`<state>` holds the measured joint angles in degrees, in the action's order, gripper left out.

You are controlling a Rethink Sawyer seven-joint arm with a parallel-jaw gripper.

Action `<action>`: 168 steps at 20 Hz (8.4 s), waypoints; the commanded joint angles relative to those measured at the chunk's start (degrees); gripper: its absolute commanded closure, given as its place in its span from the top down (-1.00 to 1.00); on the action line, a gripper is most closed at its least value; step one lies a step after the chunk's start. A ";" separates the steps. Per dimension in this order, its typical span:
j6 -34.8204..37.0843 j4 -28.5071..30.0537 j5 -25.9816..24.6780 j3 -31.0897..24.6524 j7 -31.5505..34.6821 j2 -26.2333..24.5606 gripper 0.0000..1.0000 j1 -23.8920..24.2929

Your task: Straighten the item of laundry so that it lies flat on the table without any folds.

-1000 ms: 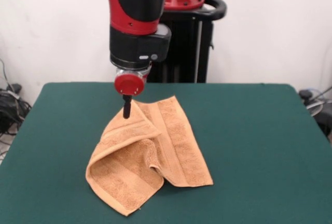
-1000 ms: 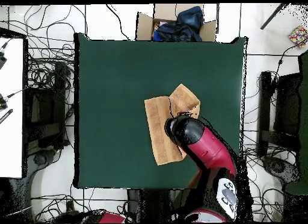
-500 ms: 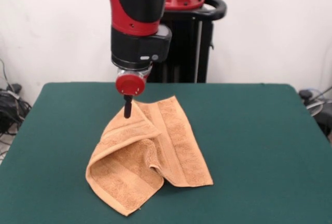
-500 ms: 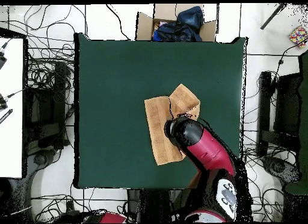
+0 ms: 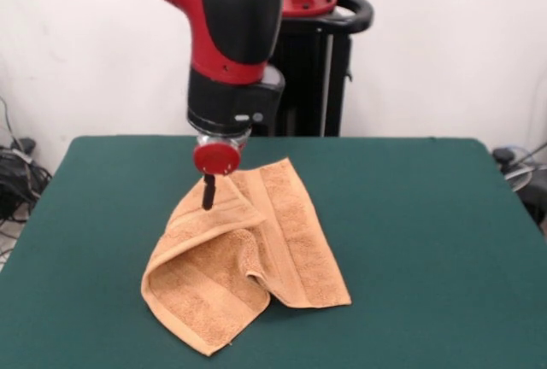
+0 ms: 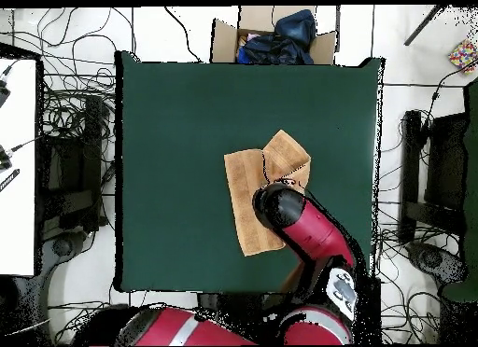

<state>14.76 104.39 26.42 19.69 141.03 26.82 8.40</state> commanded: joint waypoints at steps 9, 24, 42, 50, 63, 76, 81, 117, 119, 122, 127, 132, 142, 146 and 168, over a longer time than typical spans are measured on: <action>-7.04 -1.51 2.60 -7.96 10.54 -9.53 1.00 -2.71; -9.26 -2.86 4.00 -5.69 11.03 -11.47 1.00 -6.11; -8.75 3.05 0.48 -7.07 7.88 -4.74 -1.00 -2.78; -6.30 0.52 3.10 -9.41 9.29 -5.87 1.00 -2.33; -1.52 -8.85 5.94 -6.10 10.38 -9.60 1.00 -5.41; 3.22 -9.41 4.97 -6.20 10.58 -5.49 1.00 -5.94; 7.94 -9.36 3.79 -4.42 10.25 -2.80 1.00 -6.74; -2.91 -5.13 2.17 -10.71 8.34 -7.71 1.00 -6.00; -3.25 -5.20 1.98 -10.65 8.27 -8.16 1.00 -6.28; -3.31 -5.13 1.84 -10.72 8.13 -8.35 1.00 -6.59; -5.75 -3.22 0.63 -12.58 7.10 -8.26 1.00 -4.89; -6.94 -0.59 -0.50 -13.81 6.62 -7.04 1.00 -4.29; -4.31 7.40 -3.90 -14.10 4.86 0.38 1.00 -2.56; -2.33 11.13 -5.37 -13.22 4.33 4.48 1.00 -2.40; -3.29 1.66 -8.04 -9.59 4.19 -3.47 1.00 -0.58</action>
<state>9.79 111.22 18.74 12.41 141.03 26.91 7.65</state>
